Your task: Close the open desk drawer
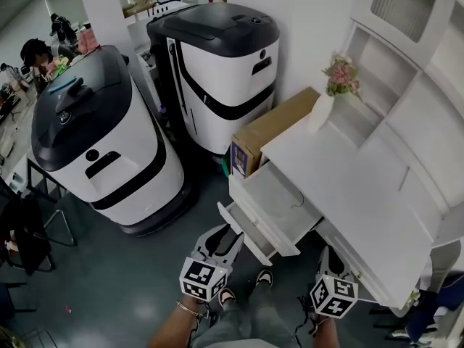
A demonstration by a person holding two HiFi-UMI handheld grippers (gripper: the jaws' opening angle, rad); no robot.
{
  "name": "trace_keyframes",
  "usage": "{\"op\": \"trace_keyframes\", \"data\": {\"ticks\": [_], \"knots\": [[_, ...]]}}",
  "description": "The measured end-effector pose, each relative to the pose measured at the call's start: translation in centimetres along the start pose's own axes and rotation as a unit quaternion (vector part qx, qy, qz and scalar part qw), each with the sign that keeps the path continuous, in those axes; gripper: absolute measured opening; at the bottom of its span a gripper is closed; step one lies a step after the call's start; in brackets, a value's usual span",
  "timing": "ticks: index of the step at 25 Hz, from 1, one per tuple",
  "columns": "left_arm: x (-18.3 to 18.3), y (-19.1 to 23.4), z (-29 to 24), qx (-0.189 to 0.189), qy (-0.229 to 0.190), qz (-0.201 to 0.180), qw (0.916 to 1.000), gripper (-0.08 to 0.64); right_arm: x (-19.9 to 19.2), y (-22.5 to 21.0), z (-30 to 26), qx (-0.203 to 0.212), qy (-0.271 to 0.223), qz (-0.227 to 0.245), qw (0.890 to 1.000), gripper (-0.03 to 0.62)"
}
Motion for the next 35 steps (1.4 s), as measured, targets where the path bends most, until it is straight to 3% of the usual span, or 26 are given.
{"op": "trace_keyframes", "data": {"ticks": [6,12,19,26,35], "knots": [[-4.4,0.5,-2.8,-0.014,0.027,0.010,0.9995,0.161,-4.5,-2.3,-1.9,-0.013,0.034,-0.012,0.999,0.006],[-11.4,1.4,-4.2,-0.028,0.053,-0.001,0.9982,0.161,-11.7,-4.0,-3.8,-0.028,0.068,-0.027,0.997,0.006],[-17.6,2.0,-5.1,-0.036,0.054,-0.008,0.9978,0.161,-18.7,-4.5,-4.2,-0.029,0.101,-0.036,0.994,0.006],[-19.2,1.6,-6.2,-0.049,0.048,-0.023,0.9974,0.161,-22.0,-4.7,-3.6,-0.020,0.119,-0.038,0.992,0.006],[-19.2,0.9,-9.6,-0.081,0.038,-0.065,0.9939,0.163,-23.2,-4.8,-2.7,-0.001,0.145,-0.043,0.989,0.006]]}}
Point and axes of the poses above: the fingertips, and each gripper's own axes: z backward along the fingers, y to its left, x out of its top, the point moved 3 cm from there along z, backward along the fingers, and after that the axes turned 9 degrees about -y, right-handed, at the moved point
